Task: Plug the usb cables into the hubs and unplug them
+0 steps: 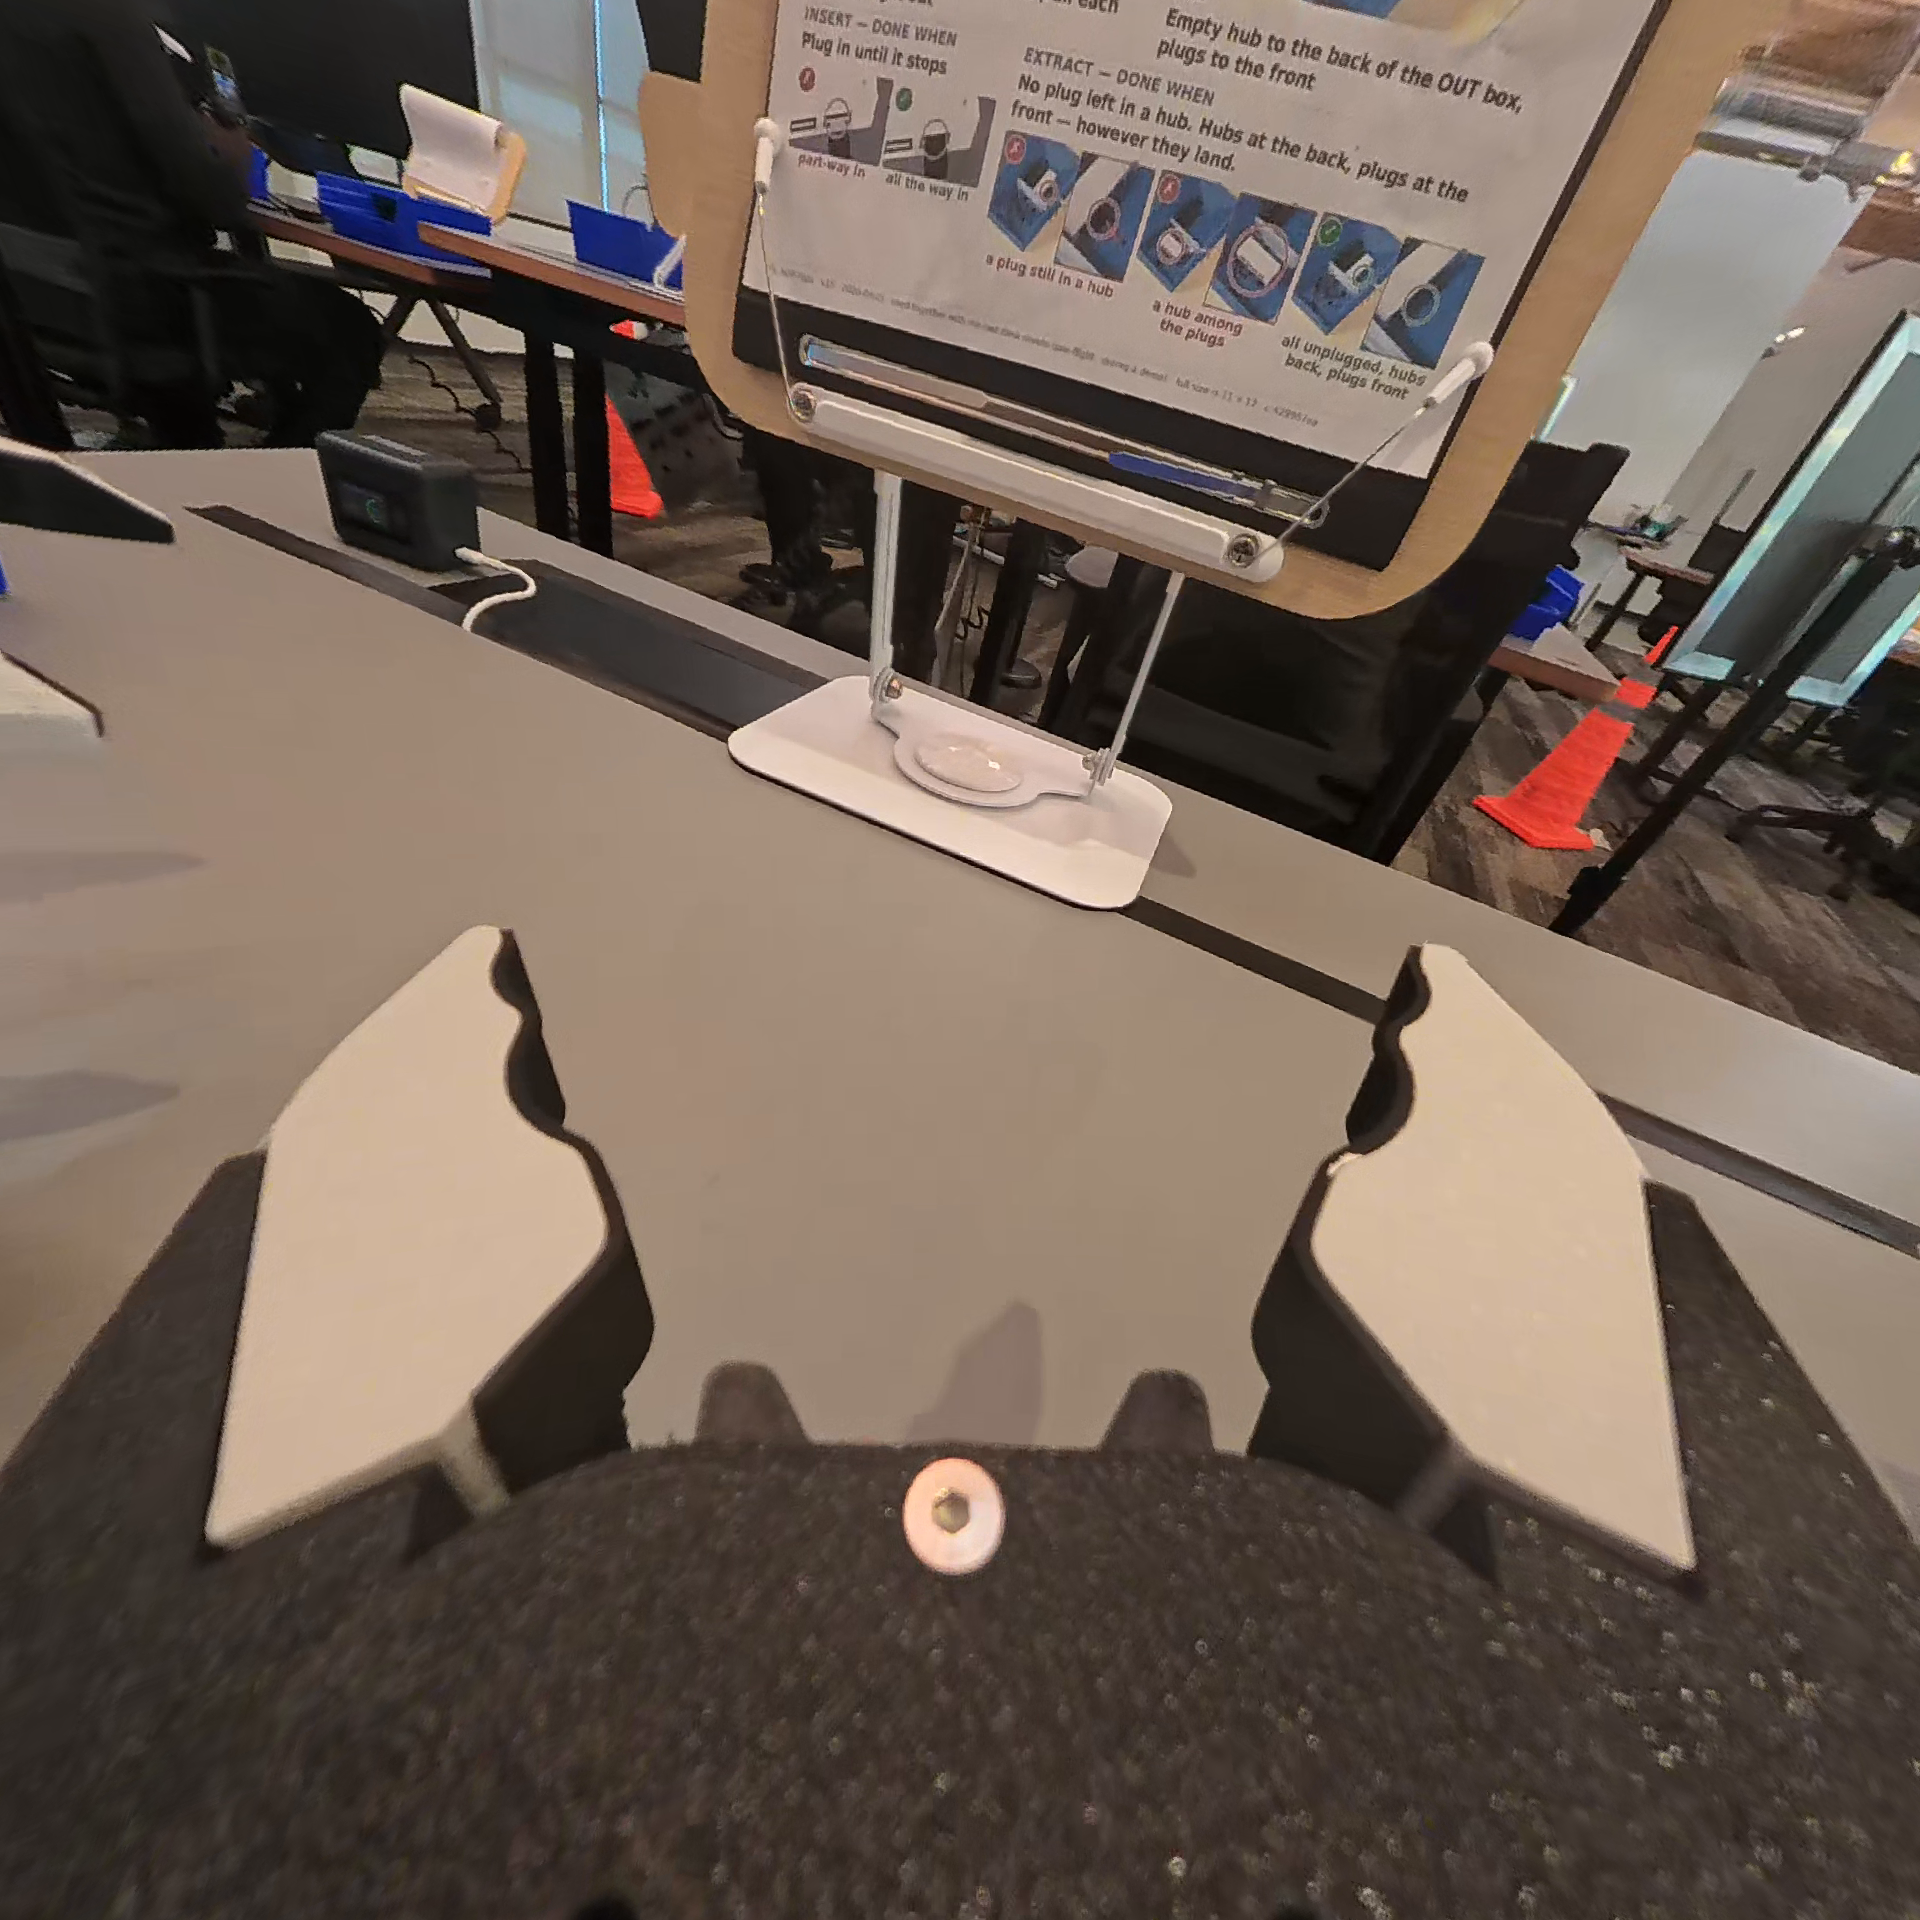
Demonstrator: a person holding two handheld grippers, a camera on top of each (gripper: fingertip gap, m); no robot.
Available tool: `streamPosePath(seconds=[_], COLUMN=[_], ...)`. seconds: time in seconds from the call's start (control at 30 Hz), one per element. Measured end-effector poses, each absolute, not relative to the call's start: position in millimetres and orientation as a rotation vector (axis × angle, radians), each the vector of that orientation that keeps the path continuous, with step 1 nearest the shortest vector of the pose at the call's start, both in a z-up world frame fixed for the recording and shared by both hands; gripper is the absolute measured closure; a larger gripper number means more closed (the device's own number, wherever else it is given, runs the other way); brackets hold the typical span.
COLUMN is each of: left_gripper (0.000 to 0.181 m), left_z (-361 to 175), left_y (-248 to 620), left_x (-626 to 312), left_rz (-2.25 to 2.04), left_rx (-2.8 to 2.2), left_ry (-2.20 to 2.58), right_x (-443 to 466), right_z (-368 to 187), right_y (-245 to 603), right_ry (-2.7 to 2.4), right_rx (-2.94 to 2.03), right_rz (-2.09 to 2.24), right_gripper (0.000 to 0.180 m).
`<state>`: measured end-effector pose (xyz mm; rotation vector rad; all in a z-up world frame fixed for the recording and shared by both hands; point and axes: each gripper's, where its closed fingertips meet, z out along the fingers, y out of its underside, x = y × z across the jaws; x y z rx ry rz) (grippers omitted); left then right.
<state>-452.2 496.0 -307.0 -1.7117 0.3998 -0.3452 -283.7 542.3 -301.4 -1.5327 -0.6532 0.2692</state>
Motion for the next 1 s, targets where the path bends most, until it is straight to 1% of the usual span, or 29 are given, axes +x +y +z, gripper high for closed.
streamPosePath(seconds=[0.2,0.4,0.6,0.87,0.93,1.0], left_gripper=[0.084,0.086,0.088,0.096,0.097,0.099], left_z=[-299.0,-298.0,-299.4,-284.2,-278.7,-272.0], left_y=[492.3,491.2,492.2,484.1,479.2,472.9], left_x=[-452.3,-452.6,-457.9,-465.5,-471.6,-481.5], left_rz=[-0.381,-0.397,-0.396,-0.357,-0.354,-0.329], left_rx=[-1.68,-1.678,-1.695,-1.688,-1.691,-1.692], left_ry=[0.402,0.405,0.405,0.458,0.458,0.463], right_x=[-271.2,-256.8,-251.2,-251.2,-251.7,-254.2], right_z=[-296.7,-307.3,-305.8,-304.4,-302.3,-303.3], right_y=[540.7,546.2,543.9,539.3,536.3,532.3], right_ry=[-0.672,-0.704,-0.733,-0.757,-0.761,-0.786], right_rx=[-1.488,-1.507,-1.484,-1.487,-1.479,-1.473], right_rz=[0.324,0.29,0.28,0.284,0.29,0.303], right_gripper=[0.049,0.06,0.067,0.074,0.079,0.091])
